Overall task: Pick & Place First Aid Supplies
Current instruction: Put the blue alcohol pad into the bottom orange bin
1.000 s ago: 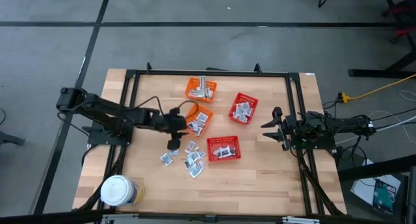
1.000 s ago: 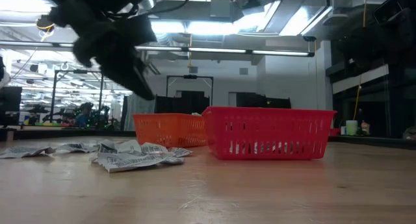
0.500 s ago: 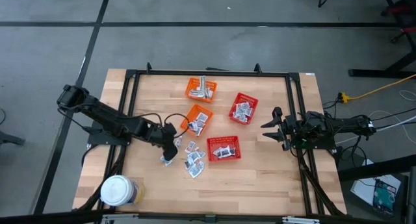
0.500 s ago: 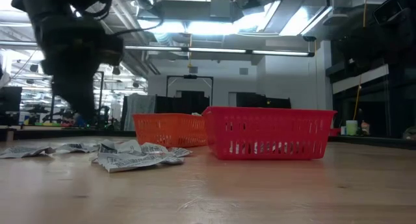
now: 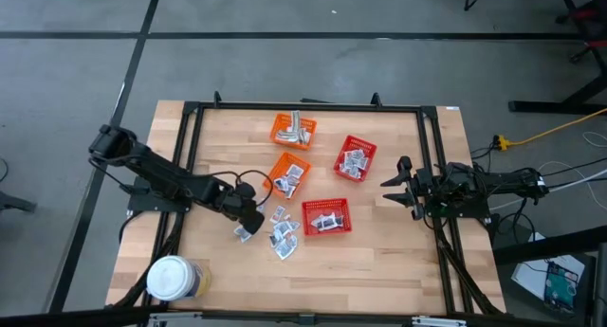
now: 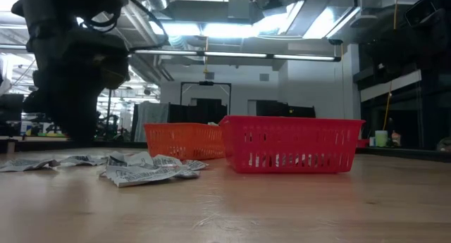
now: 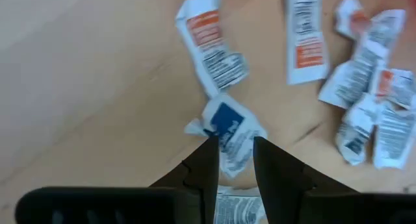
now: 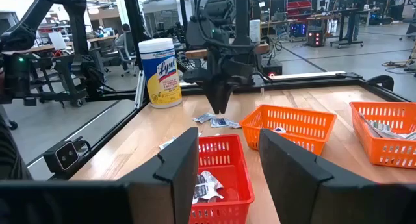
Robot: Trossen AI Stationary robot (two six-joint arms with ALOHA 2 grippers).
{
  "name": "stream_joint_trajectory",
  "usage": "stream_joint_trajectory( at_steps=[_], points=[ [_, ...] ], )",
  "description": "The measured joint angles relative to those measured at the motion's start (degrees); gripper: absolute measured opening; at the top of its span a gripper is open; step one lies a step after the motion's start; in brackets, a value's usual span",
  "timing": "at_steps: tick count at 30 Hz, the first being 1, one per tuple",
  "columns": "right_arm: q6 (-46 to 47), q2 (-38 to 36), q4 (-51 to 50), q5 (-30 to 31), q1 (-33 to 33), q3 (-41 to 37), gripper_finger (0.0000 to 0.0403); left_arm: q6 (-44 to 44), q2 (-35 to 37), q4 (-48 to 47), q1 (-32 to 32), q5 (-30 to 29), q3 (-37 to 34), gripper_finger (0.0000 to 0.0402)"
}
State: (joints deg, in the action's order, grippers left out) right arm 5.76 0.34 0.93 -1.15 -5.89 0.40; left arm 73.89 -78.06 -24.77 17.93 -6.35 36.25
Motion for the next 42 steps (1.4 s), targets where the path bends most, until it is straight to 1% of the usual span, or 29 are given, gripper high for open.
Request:
stream_joint_trajectory(
  at_steps=[5,10,15,18,21,24,28,29,34,42],
  points=[
    [-0.02,0.00,0.00,0.02,-0.02,0.02,0.0163,4.43,-1.81,-1.30,-0.02,1.45,0.00,0.0090],
    [0.00,0.02,0.00,0.01,-0.01,0.01,0.0163,8.72,-3.75,1.54,0.04,1.73,0.00,0.0091],
    [-0.01,0.01,0.02,0.02,0.00,0.02,0.0163,10.08,-7.18,4.53,-0.08,2.81,0.20,0.0095],
    [-0.01,0.01,0.00,0.02,-0.02,0.02,0.0163,10.98,-9.25,3.61,-0.13,3.44,0.59,0.0093],
    [-0.01,0.02,0.00,0.01,-0.02,0.02,0.0163,12.23,-9.51,2.49,-0.13,3.38,0.61,0.0084],
    [-0.02,0.00,0.00,0.02,0.00,0.02,0.0163,12.39,-8.48,1.71,-0.09,2.85,0.25,0.0061],
    [0.00,0.02,0.00,0.02,0.00,0.00,0.0163,11.67,-6.91,1.39,-0.02,1.73,0.02,0.0013],
    [0.00,0.02,0.01,0.01,-0.01,0.01,0.0163,11.49,-6.80,1.31,-0.04,1.60,0.04,0.0008],
    [-0.02,0.02,0.00,0.02,-0.02,0.02,0.0163,9.84,-6.74,1.70,-0.07,2.38,0.01,0.0003],
    [0.00,0.02,0.00,0.02,0.00,0.02,0.0163,5.48,-6.32,5.35,-0.09,2.94,-0.30,0.0003]
  ],
)
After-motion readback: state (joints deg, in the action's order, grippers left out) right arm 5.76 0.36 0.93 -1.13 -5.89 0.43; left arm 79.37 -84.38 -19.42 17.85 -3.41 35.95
